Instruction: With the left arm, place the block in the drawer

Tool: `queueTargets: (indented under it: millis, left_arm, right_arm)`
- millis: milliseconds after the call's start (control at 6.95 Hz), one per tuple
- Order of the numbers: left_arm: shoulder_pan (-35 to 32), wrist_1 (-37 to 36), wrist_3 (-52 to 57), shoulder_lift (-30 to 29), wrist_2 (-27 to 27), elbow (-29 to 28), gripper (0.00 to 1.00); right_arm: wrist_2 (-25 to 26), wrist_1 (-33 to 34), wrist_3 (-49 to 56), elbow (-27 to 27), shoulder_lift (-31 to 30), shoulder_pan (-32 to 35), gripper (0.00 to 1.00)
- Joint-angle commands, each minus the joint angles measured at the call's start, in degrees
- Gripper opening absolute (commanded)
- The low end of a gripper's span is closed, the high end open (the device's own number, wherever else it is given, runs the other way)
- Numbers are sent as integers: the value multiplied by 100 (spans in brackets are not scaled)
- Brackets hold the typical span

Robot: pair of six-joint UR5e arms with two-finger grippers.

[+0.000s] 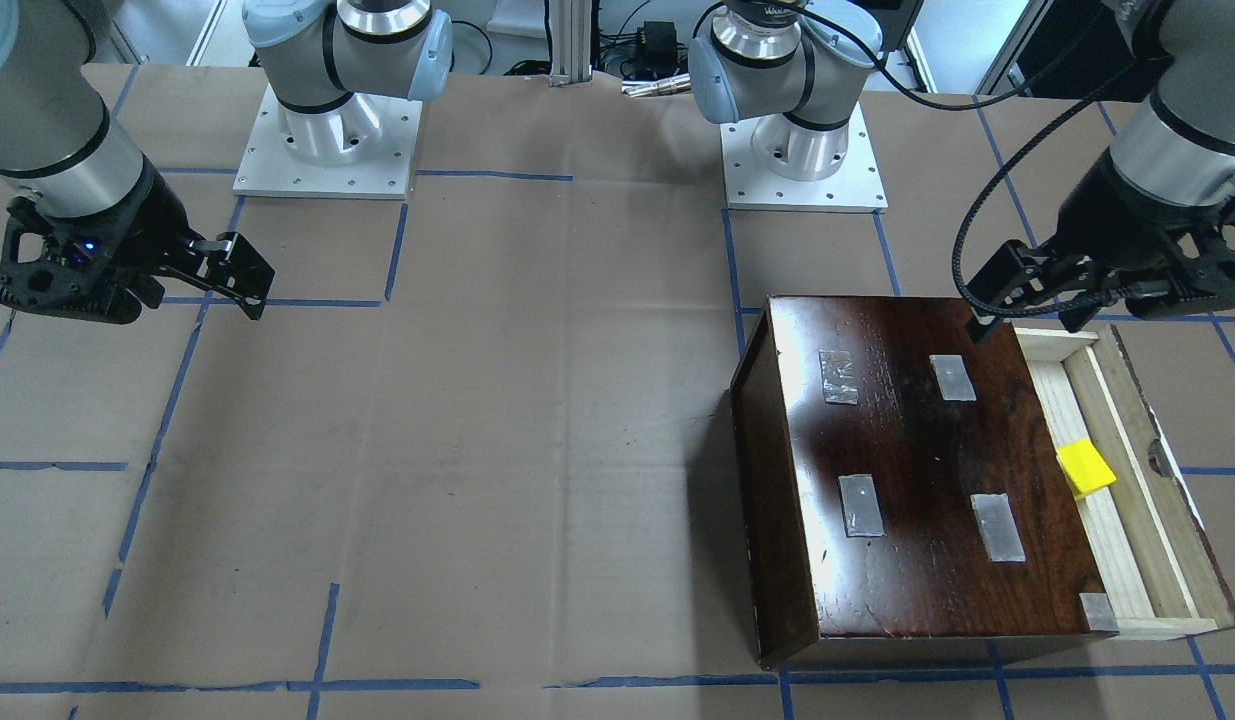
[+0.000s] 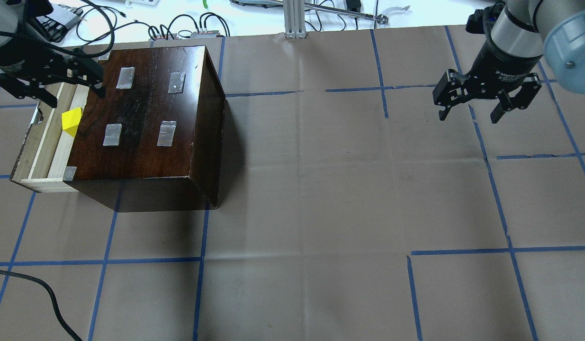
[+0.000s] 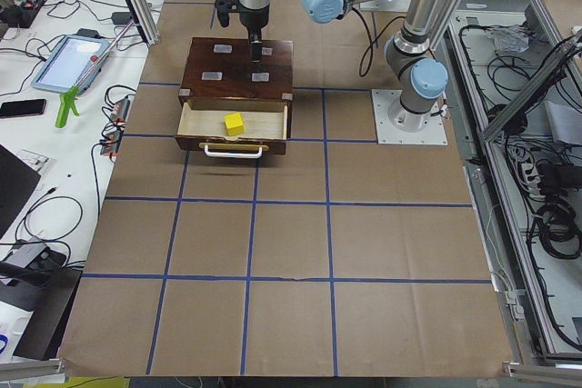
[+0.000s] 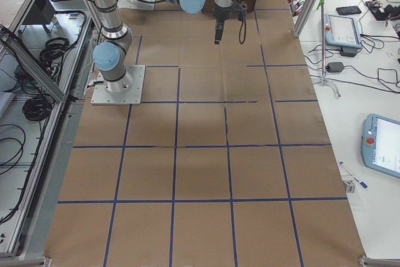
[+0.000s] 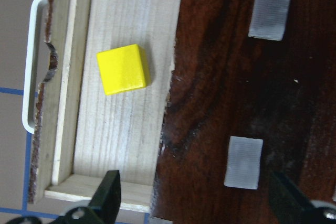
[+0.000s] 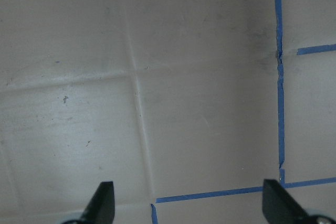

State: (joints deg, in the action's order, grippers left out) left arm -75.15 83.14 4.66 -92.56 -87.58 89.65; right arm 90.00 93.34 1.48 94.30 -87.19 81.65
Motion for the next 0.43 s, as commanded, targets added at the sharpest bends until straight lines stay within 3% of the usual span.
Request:
queueTargets:
  millis: [0,288]
  left_arm:
    - [-708,1,-901,36,-5,0,98]
    - [-1228,9,-1370,54,-31,79,98]
  right_arm:
    - [0,0,2,0,0,0,100]
    - [0,0,-7,0,0,0,100]
